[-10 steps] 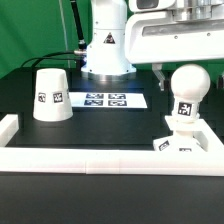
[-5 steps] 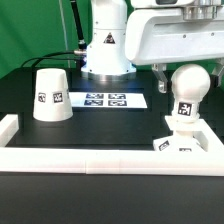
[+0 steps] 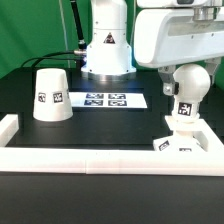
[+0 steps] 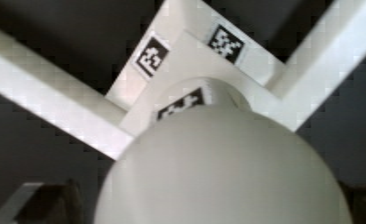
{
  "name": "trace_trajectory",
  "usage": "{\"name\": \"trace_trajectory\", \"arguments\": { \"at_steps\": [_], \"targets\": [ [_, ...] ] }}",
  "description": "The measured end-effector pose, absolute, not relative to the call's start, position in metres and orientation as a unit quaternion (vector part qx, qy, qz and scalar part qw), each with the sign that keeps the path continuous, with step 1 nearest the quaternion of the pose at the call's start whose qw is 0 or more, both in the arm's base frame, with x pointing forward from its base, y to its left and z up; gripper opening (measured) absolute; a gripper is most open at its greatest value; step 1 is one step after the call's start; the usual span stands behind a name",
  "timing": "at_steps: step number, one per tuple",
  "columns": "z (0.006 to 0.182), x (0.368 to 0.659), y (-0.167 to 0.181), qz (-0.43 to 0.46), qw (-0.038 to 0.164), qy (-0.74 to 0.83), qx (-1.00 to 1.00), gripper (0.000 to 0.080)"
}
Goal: Assemble lamp
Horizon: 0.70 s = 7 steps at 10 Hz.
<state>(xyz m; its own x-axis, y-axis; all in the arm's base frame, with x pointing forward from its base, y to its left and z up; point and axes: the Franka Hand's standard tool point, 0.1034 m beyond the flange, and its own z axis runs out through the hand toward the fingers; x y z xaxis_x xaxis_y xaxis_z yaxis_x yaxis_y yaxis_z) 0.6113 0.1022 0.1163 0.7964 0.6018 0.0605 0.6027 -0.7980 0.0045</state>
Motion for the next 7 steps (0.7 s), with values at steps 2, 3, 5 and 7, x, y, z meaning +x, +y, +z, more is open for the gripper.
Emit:
{"name": "trace_trajectory", "arguments": {
  "at_steps": [2,3,5,7],
  "targets": [
    [0.1160,0.6113,0.1019,-0.029,0.007,-0.316,-0.948,0.0576],
    [0.1160,0.6113,0.1018,-0.029,0.007,-0.316,-0.948,0.0576],
    [0.1160,0.6113,0.1018,-0.029,0.008,-0.311,-0.950,0.0576],
    [0.1159,0.6108,0.1005,-0.030,0.016,-0.219,-0.975,0.0576]
  ]
}}
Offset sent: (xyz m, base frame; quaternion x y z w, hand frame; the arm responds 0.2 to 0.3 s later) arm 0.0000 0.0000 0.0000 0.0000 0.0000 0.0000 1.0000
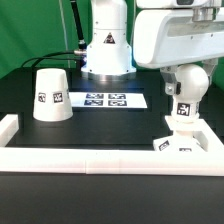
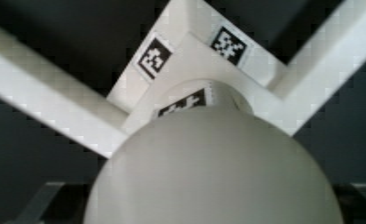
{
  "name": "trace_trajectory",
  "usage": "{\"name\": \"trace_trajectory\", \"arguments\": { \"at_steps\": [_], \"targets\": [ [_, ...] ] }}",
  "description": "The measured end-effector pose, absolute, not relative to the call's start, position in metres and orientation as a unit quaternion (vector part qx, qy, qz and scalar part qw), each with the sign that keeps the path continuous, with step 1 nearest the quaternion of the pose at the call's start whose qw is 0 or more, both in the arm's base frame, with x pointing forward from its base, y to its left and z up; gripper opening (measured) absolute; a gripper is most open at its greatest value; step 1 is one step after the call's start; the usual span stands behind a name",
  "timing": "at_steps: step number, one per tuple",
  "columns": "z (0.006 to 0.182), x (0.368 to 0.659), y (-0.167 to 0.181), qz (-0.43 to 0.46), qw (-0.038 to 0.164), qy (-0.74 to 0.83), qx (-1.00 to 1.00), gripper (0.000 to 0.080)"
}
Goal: Assemble lamp
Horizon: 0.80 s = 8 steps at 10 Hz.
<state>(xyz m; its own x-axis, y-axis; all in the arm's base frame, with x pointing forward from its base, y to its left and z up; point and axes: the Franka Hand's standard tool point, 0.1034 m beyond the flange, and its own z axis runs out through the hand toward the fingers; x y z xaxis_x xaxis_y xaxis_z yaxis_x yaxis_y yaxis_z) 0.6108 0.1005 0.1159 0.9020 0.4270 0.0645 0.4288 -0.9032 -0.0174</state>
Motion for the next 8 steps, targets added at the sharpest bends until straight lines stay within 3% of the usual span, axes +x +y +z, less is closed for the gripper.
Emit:
{"name": "trace_trajectory", "arguments": {
  "at_steps": [3,8],
  "targets": [
    [0.1155,0.6103,0.0984,-0.027,0.020,-0.032,-0.999,0.0577],
    [0.1156,0.6112,0.0966,-0.025,0.023,0.107,-0.994,0.0579]
  ]
}}
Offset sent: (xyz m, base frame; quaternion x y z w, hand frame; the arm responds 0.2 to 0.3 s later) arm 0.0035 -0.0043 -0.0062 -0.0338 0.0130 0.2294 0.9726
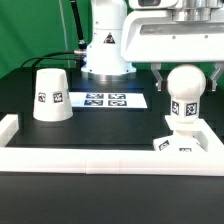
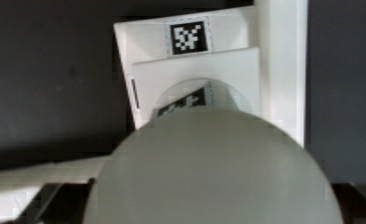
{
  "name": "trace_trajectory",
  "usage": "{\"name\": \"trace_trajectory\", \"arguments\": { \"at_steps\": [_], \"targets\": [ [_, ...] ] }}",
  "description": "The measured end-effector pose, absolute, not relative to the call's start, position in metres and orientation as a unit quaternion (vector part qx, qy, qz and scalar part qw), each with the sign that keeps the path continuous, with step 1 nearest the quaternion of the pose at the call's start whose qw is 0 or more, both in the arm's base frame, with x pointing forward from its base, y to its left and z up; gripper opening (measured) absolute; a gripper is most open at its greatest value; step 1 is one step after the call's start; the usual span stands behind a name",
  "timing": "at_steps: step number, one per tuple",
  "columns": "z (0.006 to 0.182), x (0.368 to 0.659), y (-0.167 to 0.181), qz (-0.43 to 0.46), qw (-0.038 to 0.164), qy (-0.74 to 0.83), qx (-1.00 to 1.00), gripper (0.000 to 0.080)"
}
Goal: Assemble lamp
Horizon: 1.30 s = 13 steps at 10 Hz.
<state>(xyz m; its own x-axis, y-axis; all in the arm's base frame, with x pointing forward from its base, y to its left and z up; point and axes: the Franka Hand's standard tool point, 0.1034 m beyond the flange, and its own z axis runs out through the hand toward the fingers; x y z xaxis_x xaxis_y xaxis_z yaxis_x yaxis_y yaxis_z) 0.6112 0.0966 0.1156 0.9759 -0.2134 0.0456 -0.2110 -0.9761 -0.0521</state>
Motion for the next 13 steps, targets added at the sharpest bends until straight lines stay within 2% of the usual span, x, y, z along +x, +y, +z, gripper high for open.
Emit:
{"name": "trace_trajectory", "arguments": {
  "at_steps": [5,7,10,11,13],
  "targets": [
    [0.1137,0.6057,0.0979,-0.019,0.045,0.412,-0.910,0.0579],
    [0.1139,0.6053,0.0990,-0.001,0.054,0.478,-0.877,0.0579],
    [0.1139,0.6051,0.1004,0.001,0.055,0.485,-0.873,0.0582],
    [0.1138,0.6050,0.1006,0.000,0.055,0.471,-0.880,0.0680],
    [0.1139,0.6045,0.1027,-0.002,0.053,0.407,-0.912,0.0695]
  ]
}}
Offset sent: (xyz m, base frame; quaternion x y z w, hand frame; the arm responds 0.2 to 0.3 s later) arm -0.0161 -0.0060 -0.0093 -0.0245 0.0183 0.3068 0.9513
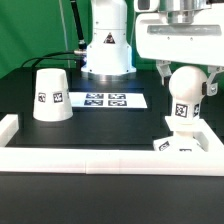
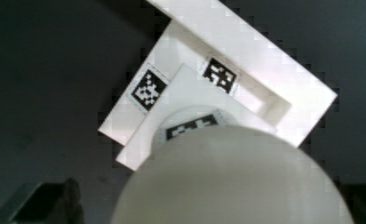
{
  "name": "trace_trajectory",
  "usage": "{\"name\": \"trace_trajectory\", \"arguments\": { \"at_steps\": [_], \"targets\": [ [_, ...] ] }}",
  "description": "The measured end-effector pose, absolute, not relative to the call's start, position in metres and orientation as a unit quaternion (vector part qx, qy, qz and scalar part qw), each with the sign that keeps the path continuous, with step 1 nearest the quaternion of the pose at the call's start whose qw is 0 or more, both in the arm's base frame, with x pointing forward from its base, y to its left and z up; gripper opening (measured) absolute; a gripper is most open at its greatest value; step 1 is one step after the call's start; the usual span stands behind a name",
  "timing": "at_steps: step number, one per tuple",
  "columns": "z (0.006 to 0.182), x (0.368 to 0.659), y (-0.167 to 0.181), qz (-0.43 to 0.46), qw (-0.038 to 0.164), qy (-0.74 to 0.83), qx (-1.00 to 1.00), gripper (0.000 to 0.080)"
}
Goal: Assemble lamp
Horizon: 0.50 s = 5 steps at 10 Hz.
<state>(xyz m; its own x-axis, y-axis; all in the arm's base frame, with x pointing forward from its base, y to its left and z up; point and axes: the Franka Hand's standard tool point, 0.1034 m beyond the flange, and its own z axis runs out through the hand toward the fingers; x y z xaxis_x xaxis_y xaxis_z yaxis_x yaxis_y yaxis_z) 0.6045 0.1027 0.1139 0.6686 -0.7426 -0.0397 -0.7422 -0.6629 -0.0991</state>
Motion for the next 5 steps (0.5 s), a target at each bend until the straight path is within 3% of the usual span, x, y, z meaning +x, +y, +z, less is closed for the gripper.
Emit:
{"name": "trace_trajectory", "arguments": {
  "at_steps": [5],
  "targets": [
    [0.1112,0.6048,0.1007,-0.013,0.051,0.189,-0.981,0.0698]
  ]
}}
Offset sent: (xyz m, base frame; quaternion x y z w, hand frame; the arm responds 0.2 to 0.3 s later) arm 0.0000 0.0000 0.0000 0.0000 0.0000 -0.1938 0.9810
